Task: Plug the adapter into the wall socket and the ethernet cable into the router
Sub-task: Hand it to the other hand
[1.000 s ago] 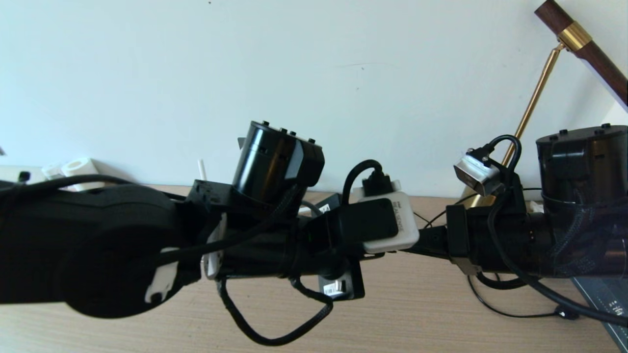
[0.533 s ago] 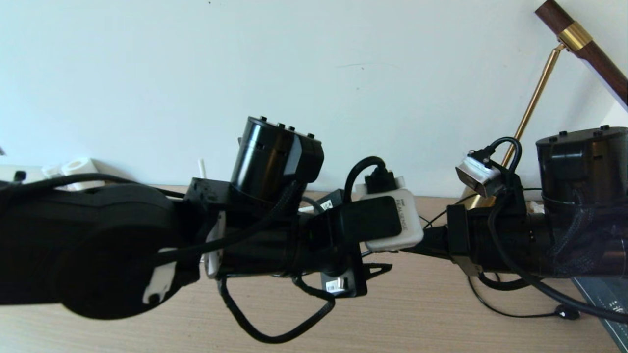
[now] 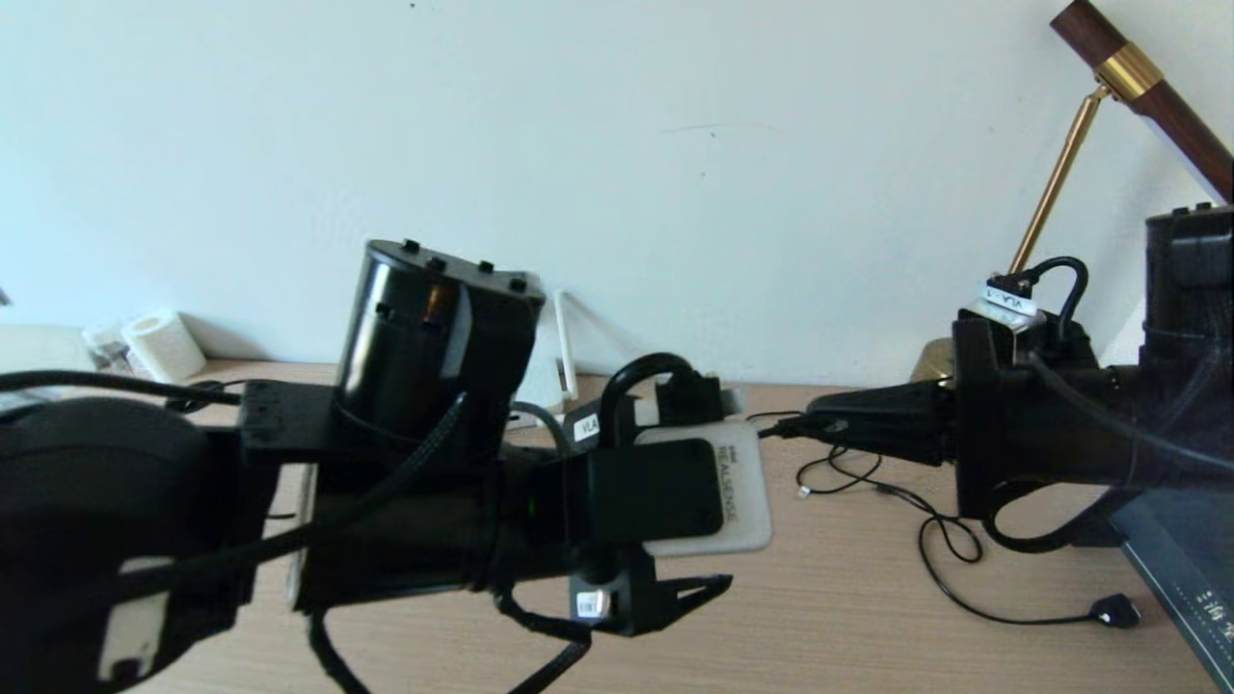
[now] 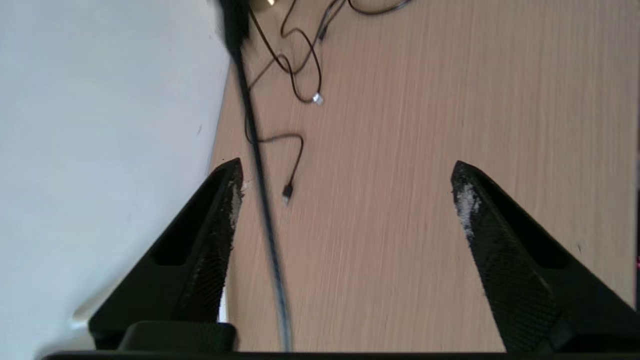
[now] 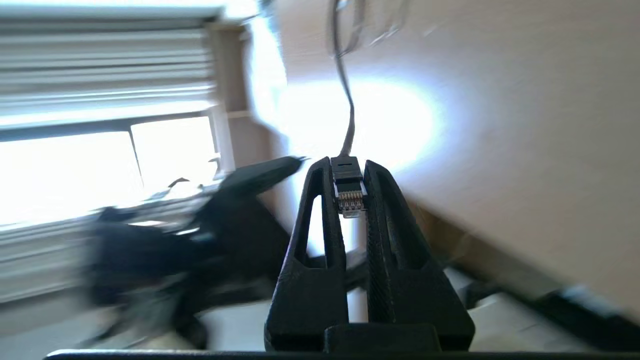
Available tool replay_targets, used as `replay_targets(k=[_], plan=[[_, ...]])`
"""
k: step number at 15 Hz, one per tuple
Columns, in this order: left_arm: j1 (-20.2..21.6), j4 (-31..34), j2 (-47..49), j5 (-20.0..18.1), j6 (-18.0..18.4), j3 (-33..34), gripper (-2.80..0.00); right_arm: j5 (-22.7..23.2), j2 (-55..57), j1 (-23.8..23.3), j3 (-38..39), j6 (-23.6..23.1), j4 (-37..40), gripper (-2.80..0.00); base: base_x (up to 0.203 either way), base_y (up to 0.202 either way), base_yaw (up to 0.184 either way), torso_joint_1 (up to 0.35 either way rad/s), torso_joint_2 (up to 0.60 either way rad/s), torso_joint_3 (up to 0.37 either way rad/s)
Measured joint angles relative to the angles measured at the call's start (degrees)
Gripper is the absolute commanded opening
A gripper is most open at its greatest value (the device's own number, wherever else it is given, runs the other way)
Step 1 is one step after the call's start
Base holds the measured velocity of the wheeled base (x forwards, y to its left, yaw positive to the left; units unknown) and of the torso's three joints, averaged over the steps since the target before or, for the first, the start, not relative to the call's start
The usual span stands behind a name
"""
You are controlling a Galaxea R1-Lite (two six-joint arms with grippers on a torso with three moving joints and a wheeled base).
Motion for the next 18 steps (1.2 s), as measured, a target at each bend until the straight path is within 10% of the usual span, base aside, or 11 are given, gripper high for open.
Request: replay_targets(k=[5,12,18], plan=[[0.1,0.0,-5.1,0.5,1.5,3.9,0.00,21.0,-1.0,-7.3,-1.9,16.2,0.0,-2.80,0.000,0.000,0.000,0.000,0.00,0.000],[0.0,-10.0,-1.1,0.4,14.1,-0.5,0.00,23.5,1.9,-7.6,-0.5,16.5,0.0,-2.80,0.000,0.000,0.000,0.000,0.00,0.000],[-3.8,-20.7,1.1,-3.0,14.8,0.4,0.00,24.7,4.3,-7.4,-2.5,17.2,-0.8,-2.80,0.000,0.000,0.000,0.000,0.00,0.000]])
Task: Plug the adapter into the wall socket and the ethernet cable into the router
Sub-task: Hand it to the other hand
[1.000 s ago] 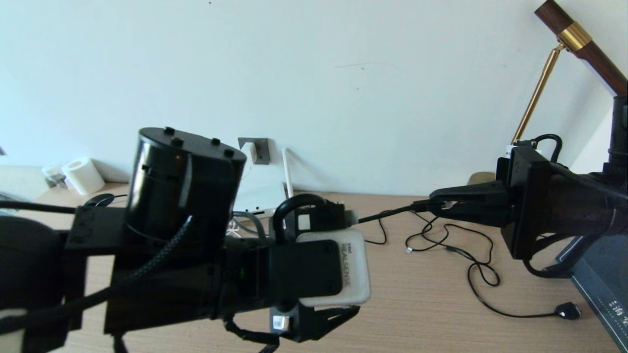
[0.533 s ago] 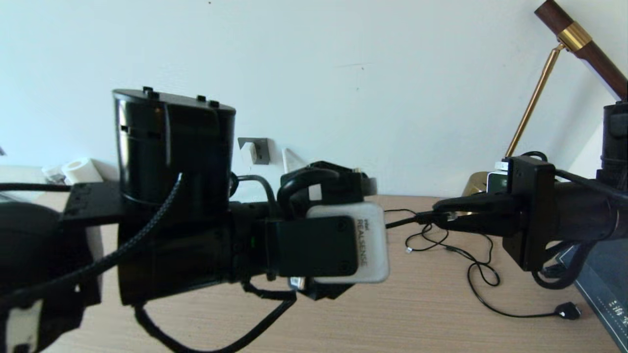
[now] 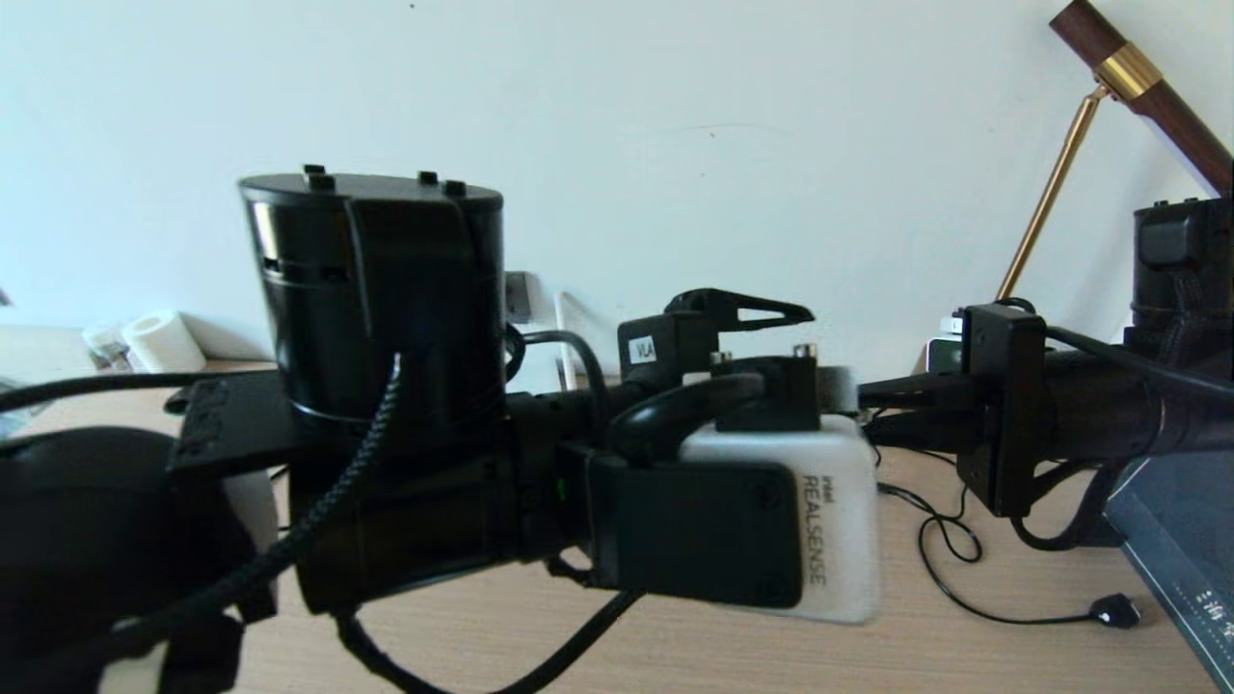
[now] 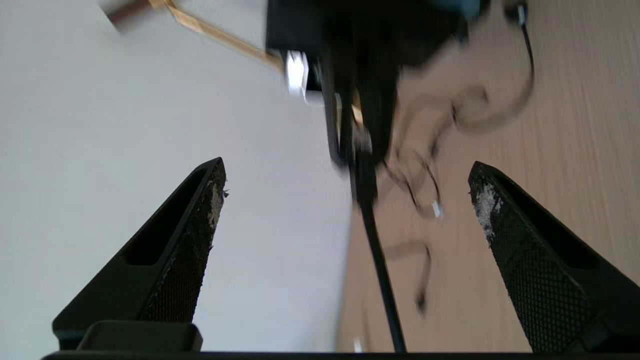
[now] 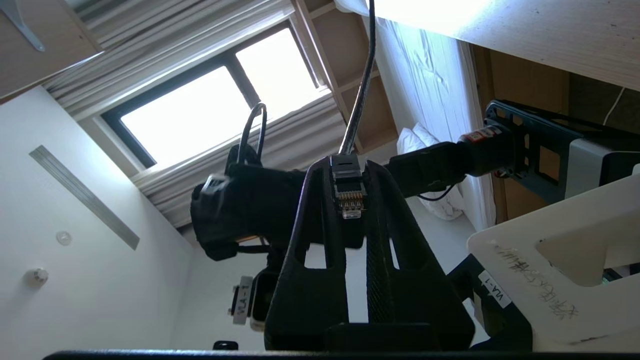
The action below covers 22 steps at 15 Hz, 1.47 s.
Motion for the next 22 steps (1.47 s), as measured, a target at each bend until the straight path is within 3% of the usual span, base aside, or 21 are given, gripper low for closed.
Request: replay_targets(k=[2,4,14,19,22], plan=[[-0.3,-7.8,1.5,-4.0,0.0,3.1,0.00,0.0,0.1,0.0,-0.1,0.3,0.0,-2.80,0.000,0.000,0.000,0.000,0.00,0.000],[-0.4,-11.9,2.4,-4.9,0.0,5.8,0.00,0.0,-0.2,-0.1,0.0,0.3,0.0,-2.80,0.000,0.000,0.000,0.000,0.00,0.000],[3.5,-14.5,5.6,-7.2,0.4,6.4,0.00,0.5,-1.4,0.0,1.5,1.3,-2.2,-2.80,0.000,0.000,0.000,0.000,0.00,0.000],[4.8,-16.8,7.8,-13.0,-0.1,3.9,0.00,0.8,0.5,0.0,1.2,1.2,-3.6,-2.80,0.000,0.000,0.000,0.000,0.00,0.000],[6.1,-21.8,9.6,-17.7,-1.5,4.8,0.00,0.8,1.7,-0.2,0.9,1.2,-4.7,-2.80,0.000,0.000,0.000,0.000,0.00,0.000]])
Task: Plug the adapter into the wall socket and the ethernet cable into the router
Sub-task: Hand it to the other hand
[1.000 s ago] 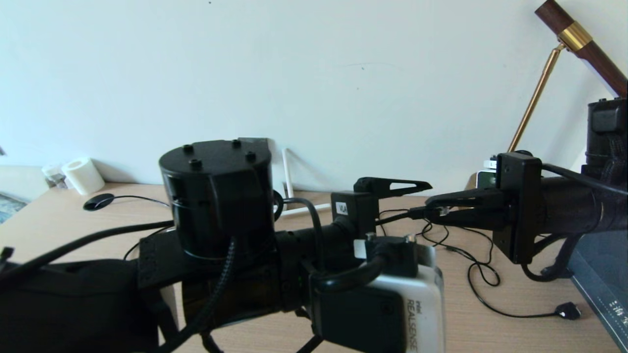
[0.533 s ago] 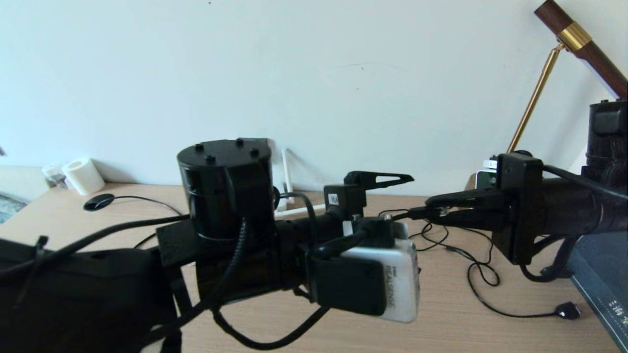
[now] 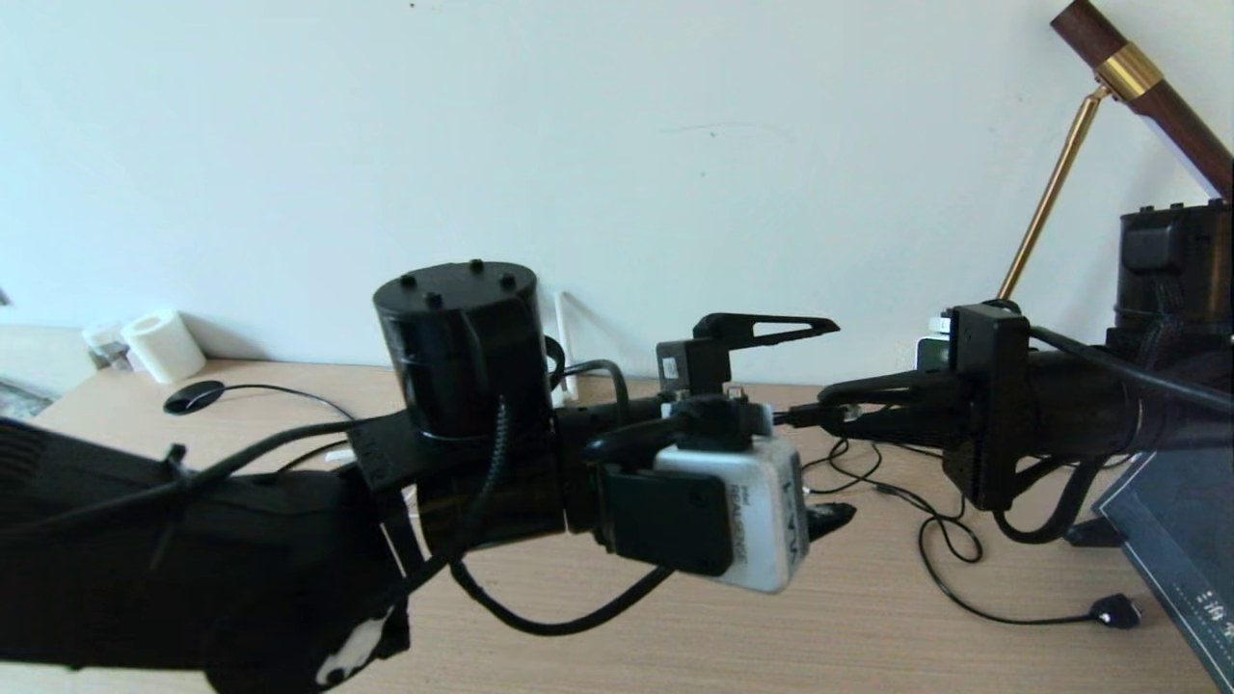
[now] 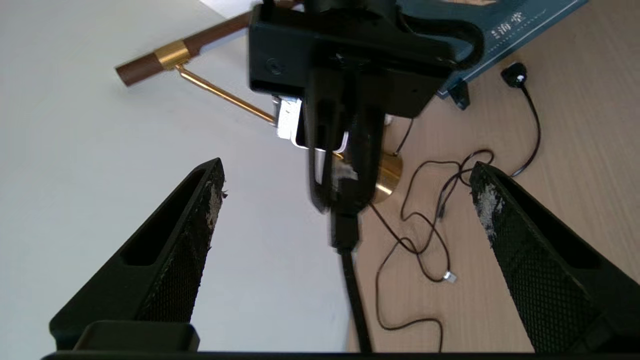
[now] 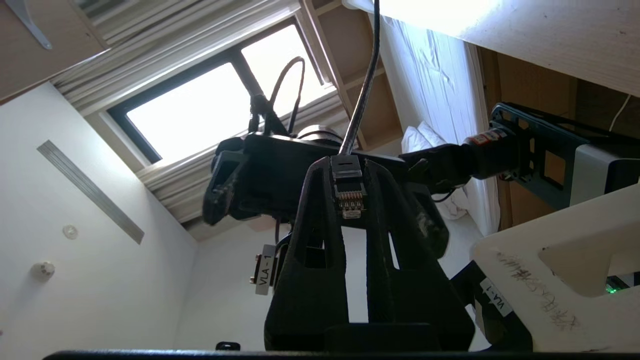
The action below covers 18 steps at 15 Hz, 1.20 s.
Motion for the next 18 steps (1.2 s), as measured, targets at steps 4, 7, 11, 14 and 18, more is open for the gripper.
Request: replay_targets(k=[4,7,11,14,18], plan=[[3.1,-2.1,2.1,-0.4,-0.1,1.9,0.00,0.0,0.8,-0.3,0.0,0.0,-0.8,-2.80,0.000,0.000,0.000,0.000,0.00,0.000],[4.8,-3.6,2.9,-0.4,-0.2,2.3,0.00,0.0,1.8,-0.3,-0.3,0.0,-1.9,-2.80,0.000,0.000,0.000,0.000,0.00,0.000],[5.1,-3.6,3.4,-0.2,-0.2,1.7,0.00,0.1,3.2,-0.2,-0.3,0.0,-2.9,-2.80,0.000,0.000,0.000,0.000,0.00,0.000],[4.4,-3.6,3.7,-0.4,-0.3,1.4,0.00,0.1,3.7,-0.3,-0.4,0.0,-2.9,-2.80,0.000,0.000,0.000,0.000,0.00,0.000],[3.6,-3.6,3.9,-0.4,-0.4,1.3,0.00,0.1,3.9,-0.3,-0.4,0.0,-2.9,-2.80,0.000,0.000,0.000,0.000,0.00,0.000]])
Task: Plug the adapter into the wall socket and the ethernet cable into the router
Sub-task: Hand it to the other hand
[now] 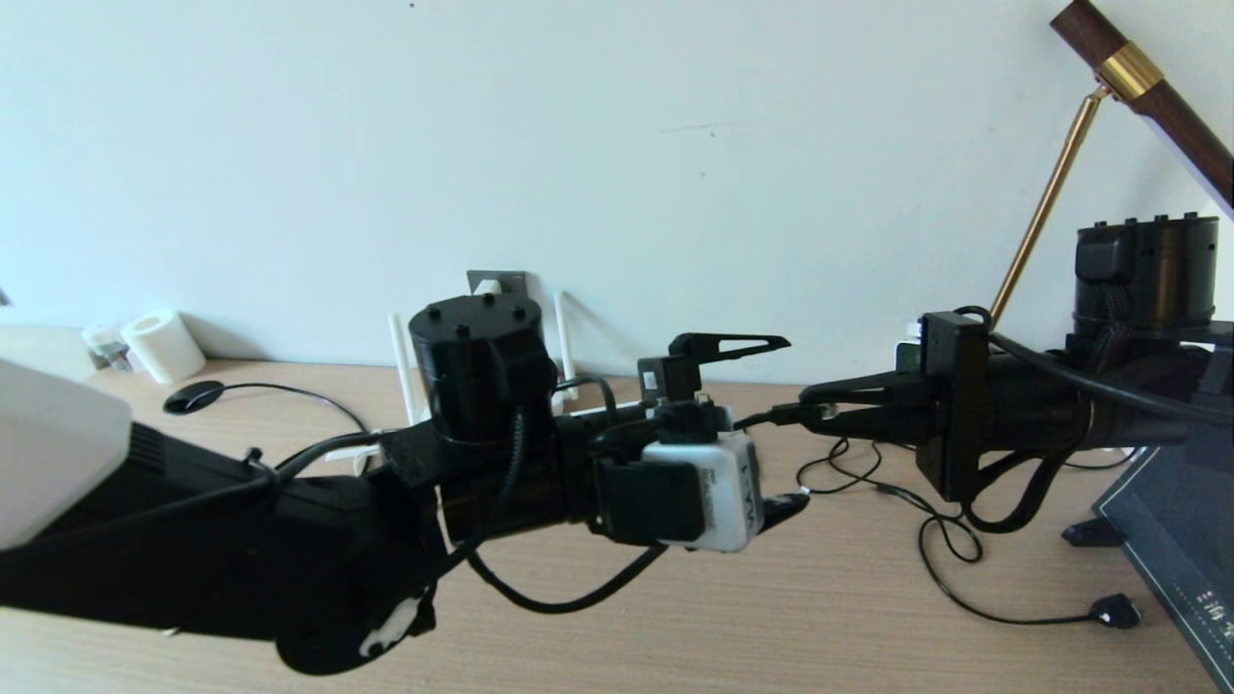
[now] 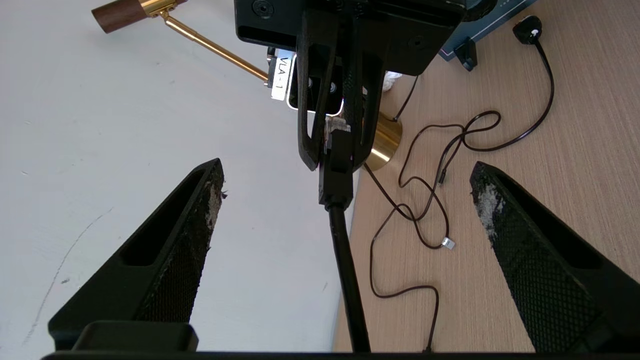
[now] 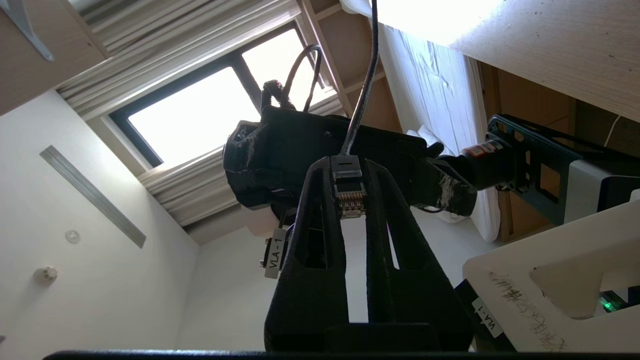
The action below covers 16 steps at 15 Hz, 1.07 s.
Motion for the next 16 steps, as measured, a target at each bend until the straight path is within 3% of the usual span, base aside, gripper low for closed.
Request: replay_targets(k=[7,8,16], plan=[[-0.2,0.0,0.0,-0.1,0.0,0.0,0.00,-0.1,0.7,0.0,-0.1,0.0,-0.8,-2.80,0.000,0.000,0.000,0.000,0.00,0.000],[-0.3,0.0,0.0,-0.1,0.0,0.1,-2.80,-0.1,0.9,0.0,-0.2,0.0,-0.8,-2.80,0.000,0.000,0.000,0.000,0.00,0.000],[-0.6,0.0,0.1,-0.1,0.0,0.2,-2.80,-0.1,1.2,0.1,-0.5,0.0,-0.8,-2.80,0.000,0.000,0.000,0.000,0.00,0.000]])
